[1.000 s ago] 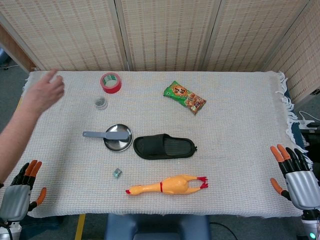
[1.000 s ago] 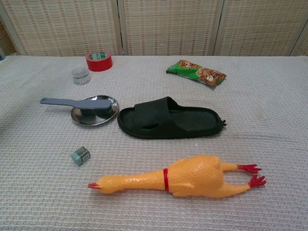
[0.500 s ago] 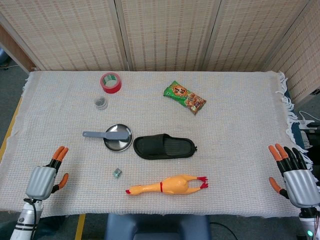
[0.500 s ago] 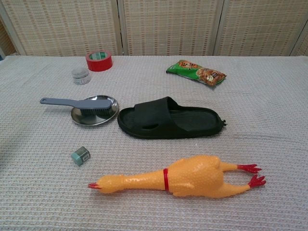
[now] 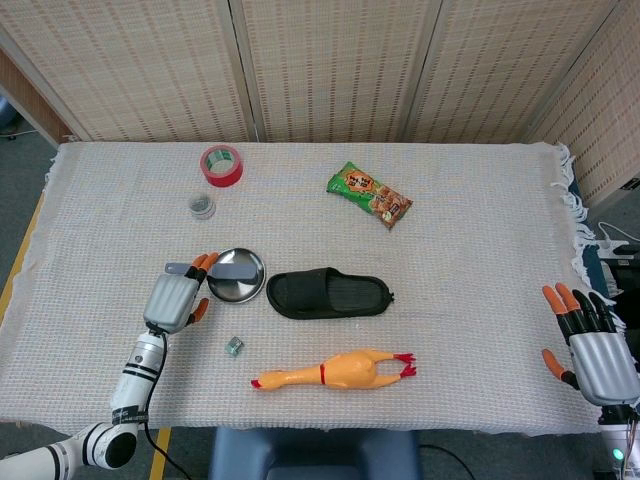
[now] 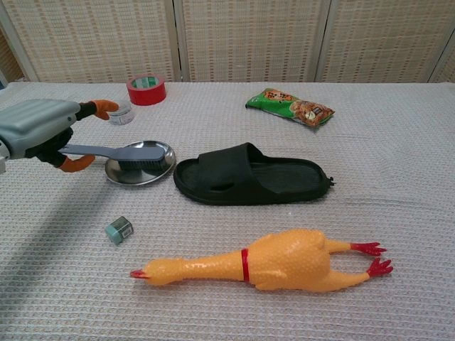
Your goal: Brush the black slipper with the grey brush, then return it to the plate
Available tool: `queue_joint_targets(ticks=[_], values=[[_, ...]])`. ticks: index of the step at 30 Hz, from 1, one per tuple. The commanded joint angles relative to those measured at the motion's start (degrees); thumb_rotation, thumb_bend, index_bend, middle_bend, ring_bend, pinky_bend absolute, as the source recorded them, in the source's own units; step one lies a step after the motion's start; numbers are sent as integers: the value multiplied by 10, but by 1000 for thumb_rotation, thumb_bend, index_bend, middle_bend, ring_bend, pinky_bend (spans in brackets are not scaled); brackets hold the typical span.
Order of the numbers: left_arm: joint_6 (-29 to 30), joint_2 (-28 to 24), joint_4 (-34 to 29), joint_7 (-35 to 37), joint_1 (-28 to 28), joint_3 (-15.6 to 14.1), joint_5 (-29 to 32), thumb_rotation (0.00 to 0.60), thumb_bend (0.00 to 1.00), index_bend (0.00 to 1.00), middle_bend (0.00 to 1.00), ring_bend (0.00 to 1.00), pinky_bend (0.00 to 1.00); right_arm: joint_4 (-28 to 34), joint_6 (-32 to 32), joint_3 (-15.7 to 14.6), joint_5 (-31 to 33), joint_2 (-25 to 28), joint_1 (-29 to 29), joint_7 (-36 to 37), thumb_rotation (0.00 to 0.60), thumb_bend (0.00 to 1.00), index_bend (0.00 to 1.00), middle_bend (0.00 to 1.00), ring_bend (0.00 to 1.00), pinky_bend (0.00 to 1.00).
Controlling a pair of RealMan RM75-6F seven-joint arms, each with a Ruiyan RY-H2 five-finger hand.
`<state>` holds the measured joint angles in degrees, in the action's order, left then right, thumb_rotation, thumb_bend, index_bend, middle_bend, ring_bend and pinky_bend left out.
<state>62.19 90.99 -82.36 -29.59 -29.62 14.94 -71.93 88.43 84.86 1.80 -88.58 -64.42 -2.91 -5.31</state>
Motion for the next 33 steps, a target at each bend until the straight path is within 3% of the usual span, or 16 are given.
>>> queue_joint_targets(ticks=[1, 14, 21, 33], values=[[-8, 34, 35, -43, -29, 7, 23, 600, 418, 92, 143, 825, 1000, 0, -3, 1, 4, 2, -1, 2, 600, 215, 0, 0, 0, 0], [-16, 117, 146, -137, -95, -4, 62, 600, 413, 182, 165, 838, 1000, 6, -13, 0, 13, 13, -3, 15, 600, 215, 0, 0, 0, 0], [-23, 129, 184, -140, -111, -2, 77, 600, 413, 199, 223, 838, 1000, 9, -22, -1, 19, 16, -5, 15, 600, 215, 0, 0, 0, 0], [-36, 143, 234, -139, -124, -14, 93, 600, 413, 227, 238, 838, 1000, 14, -29, -1, 27, 20, -7, 15, 600, 215, 0, 0, 0, 0]])
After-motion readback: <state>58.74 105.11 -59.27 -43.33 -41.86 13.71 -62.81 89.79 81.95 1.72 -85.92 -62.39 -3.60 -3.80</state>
